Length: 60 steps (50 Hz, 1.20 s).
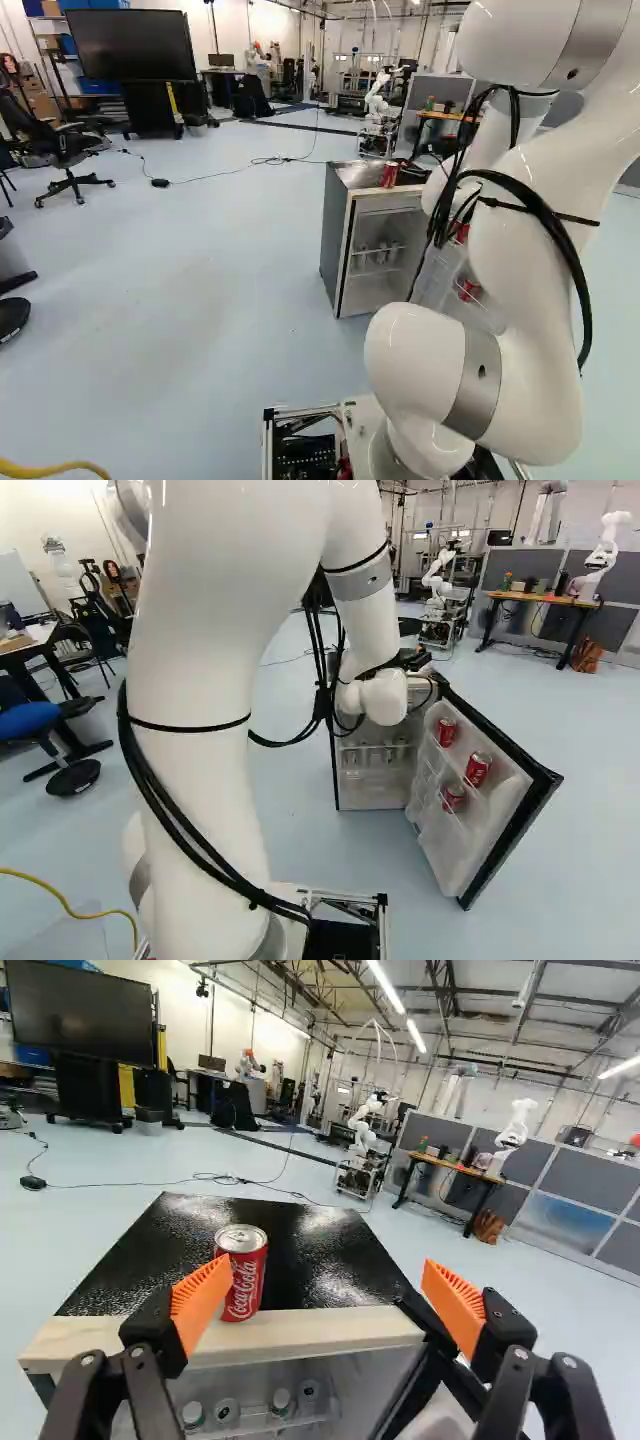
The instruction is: Grab a drink from the fridge
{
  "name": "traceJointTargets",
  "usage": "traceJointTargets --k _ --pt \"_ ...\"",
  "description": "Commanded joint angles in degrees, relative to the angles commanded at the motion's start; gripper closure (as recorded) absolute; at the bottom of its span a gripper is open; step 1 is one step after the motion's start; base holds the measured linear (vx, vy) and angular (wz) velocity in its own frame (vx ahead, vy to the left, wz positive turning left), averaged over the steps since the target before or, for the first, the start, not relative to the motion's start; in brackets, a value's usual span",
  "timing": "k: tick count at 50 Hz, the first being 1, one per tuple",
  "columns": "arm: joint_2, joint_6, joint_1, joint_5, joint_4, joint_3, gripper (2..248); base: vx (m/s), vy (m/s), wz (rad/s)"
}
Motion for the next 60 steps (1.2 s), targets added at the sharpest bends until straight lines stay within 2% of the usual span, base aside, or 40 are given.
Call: traceJointTargets --k 32,60 --pt "3.0 0.0 -5.6 -12.1 2.8 -1.1 3 0.0 0.0 0.0" --pt "4.0 0.0 -10.2 -22.0 8.2 -3.8 3 0.0 0.0 0.0"
